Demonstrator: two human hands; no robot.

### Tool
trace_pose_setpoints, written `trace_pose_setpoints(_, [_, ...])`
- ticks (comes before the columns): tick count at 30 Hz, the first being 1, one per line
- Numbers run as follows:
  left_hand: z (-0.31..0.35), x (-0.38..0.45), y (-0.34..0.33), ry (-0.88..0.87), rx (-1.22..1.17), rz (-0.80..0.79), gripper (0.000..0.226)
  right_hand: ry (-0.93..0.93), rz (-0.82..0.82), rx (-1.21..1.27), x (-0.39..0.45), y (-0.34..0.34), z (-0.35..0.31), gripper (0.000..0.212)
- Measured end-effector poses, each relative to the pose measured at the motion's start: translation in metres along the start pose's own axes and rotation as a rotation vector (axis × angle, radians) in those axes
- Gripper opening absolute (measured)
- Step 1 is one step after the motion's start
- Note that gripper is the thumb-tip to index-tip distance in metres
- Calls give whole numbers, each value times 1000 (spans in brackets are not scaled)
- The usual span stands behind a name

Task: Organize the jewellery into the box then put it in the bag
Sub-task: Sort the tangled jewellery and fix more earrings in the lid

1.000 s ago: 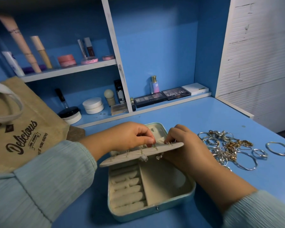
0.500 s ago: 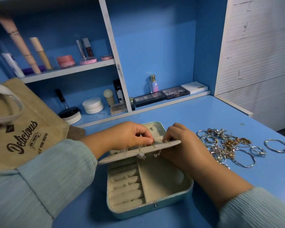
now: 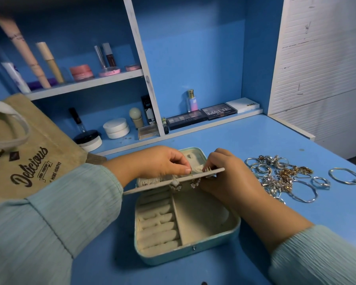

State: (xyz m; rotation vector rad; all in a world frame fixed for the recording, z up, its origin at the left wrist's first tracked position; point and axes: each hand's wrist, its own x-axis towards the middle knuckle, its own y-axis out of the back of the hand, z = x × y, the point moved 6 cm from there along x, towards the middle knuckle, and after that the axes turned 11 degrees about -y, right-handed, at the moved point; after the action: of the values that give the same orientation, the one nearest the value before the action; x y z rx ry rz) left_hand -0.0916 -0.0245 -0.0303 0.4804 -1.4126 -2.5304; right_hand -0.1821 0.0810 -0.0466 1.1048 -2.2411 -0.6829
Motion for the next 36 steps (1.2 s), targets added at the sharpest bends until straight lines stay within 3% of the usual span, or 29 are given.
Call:
trace_pose_setpoints(12, [1, 1, -1, 23, -13, -25, 11, 10, -9, -11, 1, 0, 0, 22])
trace_pose_setpoints(18, [4, 0, 3, 53, 30, -72, 10, 14, -11, -7, 1, -2, 0, 36])
trace_pose_setpoints(36, [10, 4, 2, 132, 62, -198, 10, -27, -22, -9, 1, -2, 2, 37])
